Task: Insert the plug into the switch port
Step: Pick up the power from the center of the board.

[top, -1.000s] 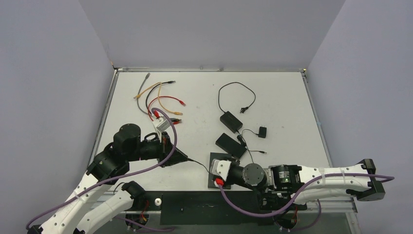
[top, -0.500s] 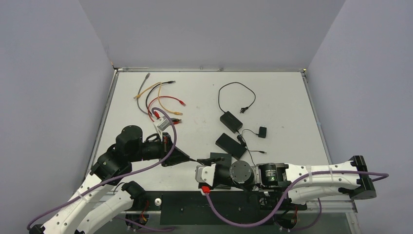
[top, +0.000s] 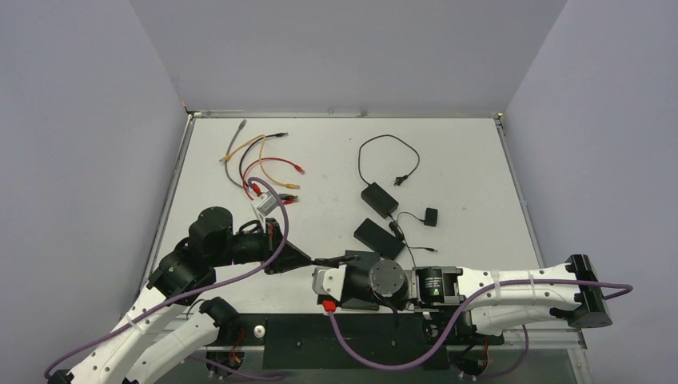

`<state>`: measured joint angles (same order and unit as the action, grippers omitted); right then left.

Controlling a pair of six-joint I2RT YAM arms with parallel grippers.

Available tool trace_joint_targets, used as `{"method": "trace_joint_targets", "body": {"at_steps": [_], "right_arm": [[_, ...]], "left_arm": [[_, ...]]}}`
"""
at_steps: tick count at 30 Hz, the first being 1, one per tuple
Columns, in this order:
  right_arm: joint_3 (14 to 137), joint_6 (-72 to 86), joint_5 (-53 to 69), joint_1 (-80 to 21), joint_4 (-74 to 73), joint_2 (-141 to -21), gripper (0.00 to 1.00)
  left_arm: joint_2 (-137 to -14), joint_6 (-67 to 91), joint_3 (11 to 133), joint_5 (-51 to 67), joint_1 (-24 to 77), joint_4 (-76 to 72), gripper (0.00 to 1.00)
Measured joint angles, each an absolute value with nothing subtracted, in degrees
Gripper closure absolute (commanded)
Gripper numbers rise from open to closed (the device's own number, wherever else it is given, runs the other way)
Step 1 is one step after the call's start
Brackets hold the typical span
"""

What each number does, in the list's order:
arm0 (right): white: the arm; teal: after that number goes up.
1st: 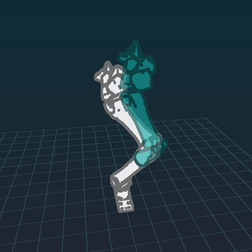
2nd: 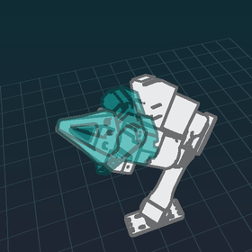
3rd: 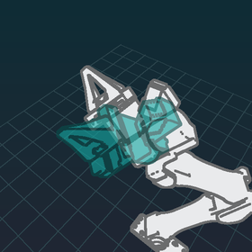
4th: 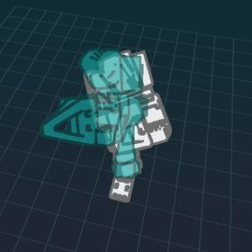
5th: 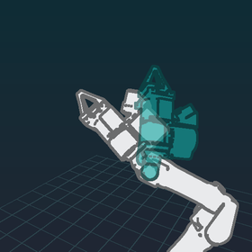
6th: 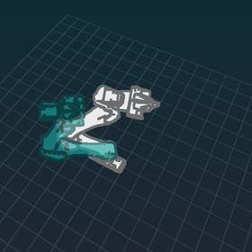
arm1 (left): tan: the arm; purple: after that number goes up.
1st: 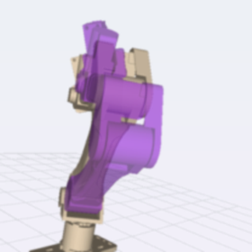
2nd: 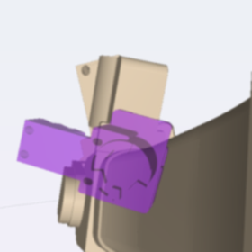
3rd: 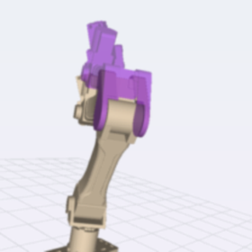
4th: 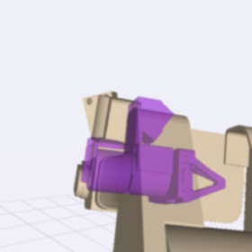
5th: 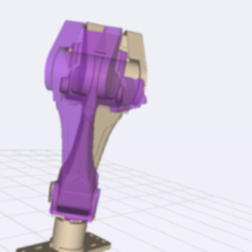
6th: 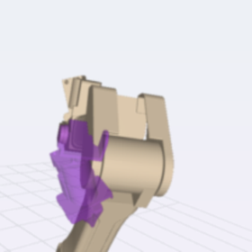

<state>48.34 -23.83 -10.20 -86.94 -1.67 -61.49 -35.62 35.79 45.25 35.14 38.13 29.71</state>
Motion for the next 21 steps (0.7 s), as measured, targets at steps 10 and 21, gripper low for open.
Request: {"method": "trace_joint_targets", "body": {"at_steps": [10,21], "right_arm": [[48.34,-23.75,-10.26,-86.56,-0.40,-61.49,0.85],[48.34,-23.44,-10.39,-86.15,0.03,-61.49,1.00]], "left_arm": [[-35.53,35.75,45.25,35.51,38.13,29.74,1.00],[-35.24,35.73,45.25,35.90,37.93,29.76,1.00]]}}
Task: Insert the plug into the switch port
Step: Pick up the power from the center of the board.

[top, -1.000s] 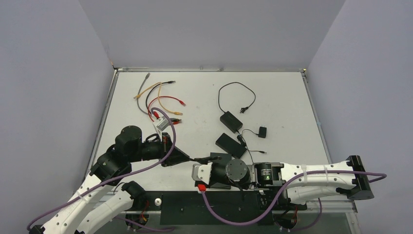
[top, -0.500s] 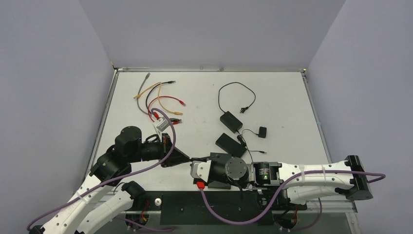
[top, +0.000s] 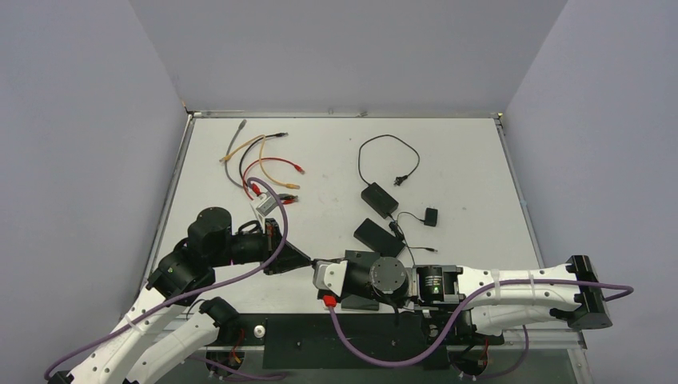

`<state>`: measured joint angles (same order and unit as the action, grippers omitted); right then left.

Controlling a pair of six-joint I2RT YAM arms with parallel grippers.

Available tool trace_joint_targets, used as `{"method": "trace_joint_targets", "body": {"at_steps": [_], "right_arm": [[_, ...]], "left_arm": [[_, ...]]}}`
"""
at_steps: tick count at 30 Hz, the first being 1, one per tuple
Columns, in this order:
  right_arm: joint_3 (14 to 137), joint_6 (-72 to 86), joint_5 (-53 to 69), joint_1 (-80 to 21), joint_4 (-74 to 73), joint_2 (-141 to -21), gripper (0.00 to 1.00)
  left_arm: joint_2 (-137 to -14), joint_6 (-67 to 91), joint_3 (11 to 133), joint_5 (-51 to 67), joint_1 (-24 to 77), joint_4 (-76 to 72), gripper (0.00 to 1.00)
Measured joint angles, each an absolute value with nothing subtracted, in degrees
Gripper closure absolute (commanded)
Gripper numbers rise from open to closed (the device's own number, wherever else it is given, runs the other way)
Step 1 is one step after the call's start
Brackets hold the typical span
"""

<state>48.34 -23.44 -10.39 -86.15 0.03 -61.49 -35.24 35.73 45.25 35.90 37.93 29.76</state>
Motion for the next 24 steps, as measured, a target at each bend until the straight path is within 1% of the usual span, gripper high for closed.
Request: {"method": "trace_joint_targets", "body": {"at_steps": [1,2,3,4,5,6,7,9,15,24], "right_arm": [[48.34,-23.42,-10.37,-86.04,0.01,-61.49,1.00],[48.34,-23.40,-10.35,-85.89,0.01,-61.49,1.00],[48.34,-23.38,-10.33,-85.89,0.01,-61.49,1.00],[48.34,-23.35,-10.33,-85.89,0.01,-61.49,1.00],[48.34,-23.35,-10.28,-85.89,0.01,-61.49,1.00],[48.34,-23.29,-10.20,-85.84,0.01,-61.49,1.00],[48.34,-23.20,-10.17,-85.84,-0.12,-61.49,1.00],[48.31,-22.92,-10.22,-85.80,-0.49,-61.43,1.00],[46.74,-21.28,-13.13,-85.23,-2.85,-58.06,1.00],[42.00,-14.33,-24.75,-82.67,-10.24,-49.60,1.00]], "left_arm": [[-35.27,35.73,45.25,35.92,37.87,29.76,1.00],[-35.24,35.75,45.25,35.92,37.87,29.76,0.97],[-35.24,35.73,45.25,35.92,37.87,29.76,0.86],[-35.24,35.75,45.25,35.97,37.80,29.76,0.80],[-35.24,35.70,45.25,36.05,37.76,29.74,0.71],[-35.24,35.55,45.25,36.21,37.74,29.71,0.66],[-35.24,35.68,45.25,36.40,37.65,29.56,0.57],[-35.03,35.75,45.25,36.62,37.34,29.28,0.50],[-34.28,35.79,45.25,36.18,35.90,29.28,0.47],[-35.53,35.79,45.17,33.23,35.46,29.21,0.47]]}}
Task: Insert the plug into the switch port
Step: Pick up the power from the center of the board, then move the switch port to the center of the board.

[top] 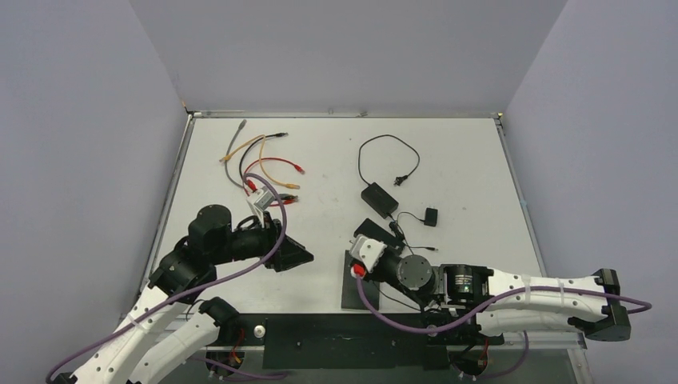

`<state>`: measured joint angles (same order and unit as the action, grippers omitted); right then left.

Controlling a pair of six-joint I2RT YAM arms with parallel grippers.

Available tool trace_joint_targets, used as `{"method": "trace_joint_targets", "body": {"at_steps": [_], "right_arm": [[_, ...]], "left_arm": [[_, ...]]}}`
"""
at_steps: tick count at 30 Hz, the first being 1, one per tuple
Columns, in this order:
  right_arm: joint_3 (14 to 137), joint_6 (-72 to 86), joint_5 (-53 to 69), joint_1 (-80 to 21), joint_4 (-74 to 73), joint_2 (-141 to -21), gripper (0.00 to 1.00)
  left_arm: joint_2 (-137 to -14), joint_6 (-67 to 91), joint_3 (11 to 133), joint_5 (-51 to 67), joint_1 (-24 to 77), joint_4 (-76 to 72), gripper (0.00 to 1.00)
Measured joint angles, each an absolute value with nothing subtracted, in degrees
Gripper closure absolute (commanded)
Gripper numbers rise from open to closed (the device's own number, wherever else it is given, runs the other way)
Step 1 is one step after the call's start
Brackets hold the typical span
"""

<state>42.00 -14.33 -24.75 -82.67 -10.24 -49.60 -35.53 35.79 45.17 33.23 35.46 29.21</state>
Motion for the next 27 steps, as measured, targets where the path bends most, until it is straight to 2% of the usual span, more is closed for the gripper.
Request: {"method": "trace_joint_targets", "body": {"at_steps": [11,20,27], "right_arm": [[42.65,-3.20,-41.17,-71.50,-25.04,-42.17,1.00],[43.35,14.68,-40.60,-65.60,-32.14,-46.68,1.00],[40.03,28.58,-37.67,-64.03,-34.06,-45.87,1.00]], "left_arm": [[-39.90,37.32,38.72,32.29,35.46,26.13,0.46],[-42.17,39.94,34.89,31.42,35.48,22.87,0.46],[-44.14,42.50,31.46,31.29,35.48,19.11,0.46]]}}
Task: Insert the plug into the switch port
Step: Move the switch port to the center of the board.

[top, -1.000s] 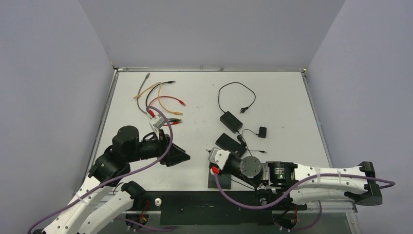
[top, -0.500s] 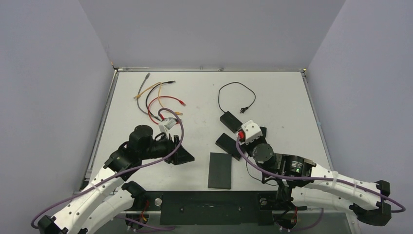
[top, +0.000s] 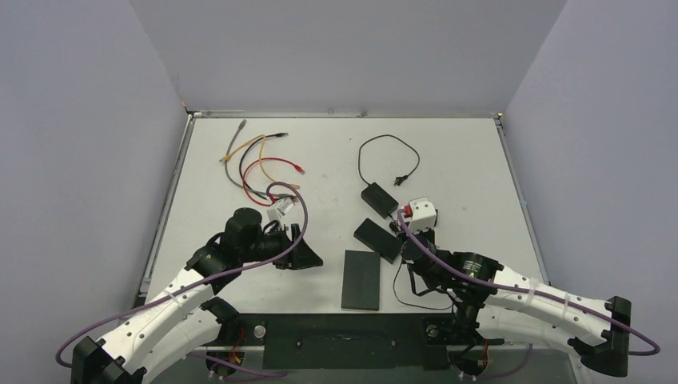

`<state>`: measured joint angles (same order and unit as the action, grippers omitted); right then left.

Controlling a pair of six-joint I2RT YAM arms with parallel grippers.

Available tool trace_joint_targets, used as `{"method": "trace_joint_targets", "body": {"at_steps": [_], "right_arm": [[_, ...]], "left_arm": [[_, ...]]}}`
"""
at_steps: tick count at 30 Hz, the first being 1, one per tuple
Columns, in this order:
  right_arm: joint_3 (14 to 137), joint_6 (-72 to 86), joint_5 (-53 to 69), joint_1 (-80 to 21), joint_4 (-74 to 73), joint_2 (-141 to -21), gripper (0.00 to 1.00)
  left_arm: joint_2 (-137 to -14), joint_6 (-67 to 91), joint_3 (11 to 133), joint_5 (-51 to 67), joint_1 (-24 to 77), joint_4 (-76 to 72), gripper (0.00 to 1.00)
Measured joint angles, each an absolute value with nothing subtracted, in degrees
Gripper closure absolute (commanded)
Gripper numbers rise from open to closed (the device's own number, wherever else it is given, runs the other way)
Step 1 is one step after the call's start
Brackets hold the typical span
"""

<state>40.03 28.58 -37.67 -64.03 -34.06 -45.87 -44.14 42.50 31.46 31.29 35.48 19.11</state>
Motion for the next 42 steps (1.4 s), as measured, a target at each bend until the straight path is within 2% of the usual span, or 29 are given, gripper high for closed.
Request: {"method": "trace_joint_targets", "body": {"at_steps": [15,42], "right_arm": [[30.00,46.94,-27.27,-63.77,-32.42,-49.41,1.00],[24.38,56.38,-22.44,-67.81,-14.83,-68.16,1.00]], "left_arm": [[-47.33,45.52,27.44,27.11,35.48,15.29,0.46],[-51.57,46.06,25.65,19.84,31.83,15.62,0.46]]}}
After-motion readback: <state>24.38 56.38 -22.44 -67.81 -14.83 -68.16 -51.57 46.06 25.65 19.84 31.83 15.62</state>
